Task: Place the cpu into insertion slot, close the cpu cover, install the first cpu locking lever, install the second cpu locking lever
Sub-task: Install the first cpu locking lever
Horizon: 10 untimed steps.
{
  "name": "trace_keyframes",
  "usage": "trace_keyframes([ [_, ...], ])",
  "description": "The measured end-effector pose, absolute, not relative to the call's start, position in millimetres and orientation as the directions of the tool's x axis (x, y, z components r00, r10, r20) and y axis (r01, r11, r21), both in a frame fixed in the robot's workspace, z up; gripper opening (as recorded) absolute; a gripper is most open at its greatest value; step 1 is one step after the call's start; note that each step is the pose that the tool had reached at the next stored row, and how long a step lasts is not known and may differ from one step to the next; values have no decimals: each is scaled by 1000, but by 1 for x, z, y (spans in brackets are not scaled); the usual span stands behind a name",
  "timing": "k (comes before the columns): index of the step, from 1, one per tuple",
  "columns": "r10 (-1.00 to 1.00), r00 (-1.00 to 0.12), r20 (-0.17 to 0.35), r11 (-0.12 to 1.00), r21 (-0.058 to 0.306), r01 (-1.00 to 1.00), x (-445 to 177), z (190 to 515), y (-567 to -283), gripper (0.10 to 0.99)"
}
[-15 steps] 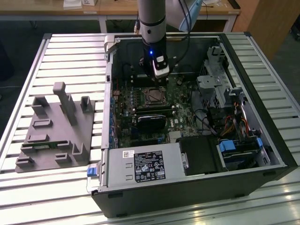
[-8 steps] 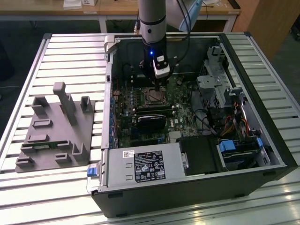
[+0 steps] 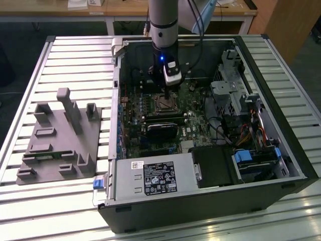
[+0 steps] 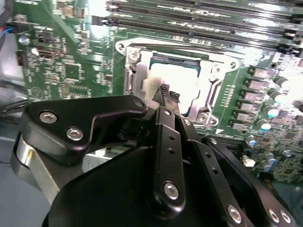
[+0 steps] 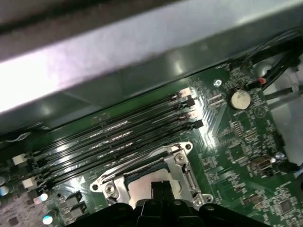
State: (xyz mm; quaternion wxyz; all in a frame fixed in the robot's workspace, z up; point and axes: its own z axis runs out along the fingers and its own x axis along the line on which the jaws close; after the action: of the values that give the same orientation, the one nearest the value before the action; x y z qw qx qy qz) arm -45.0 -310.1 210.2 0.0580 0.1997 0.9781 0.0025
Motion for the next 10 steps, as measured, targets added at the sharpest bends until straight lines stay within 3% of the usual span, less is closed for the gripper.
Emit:
trace_keyframes([
  [10,391,-915,-99,920,22,391,-45,210,-311,106],
])
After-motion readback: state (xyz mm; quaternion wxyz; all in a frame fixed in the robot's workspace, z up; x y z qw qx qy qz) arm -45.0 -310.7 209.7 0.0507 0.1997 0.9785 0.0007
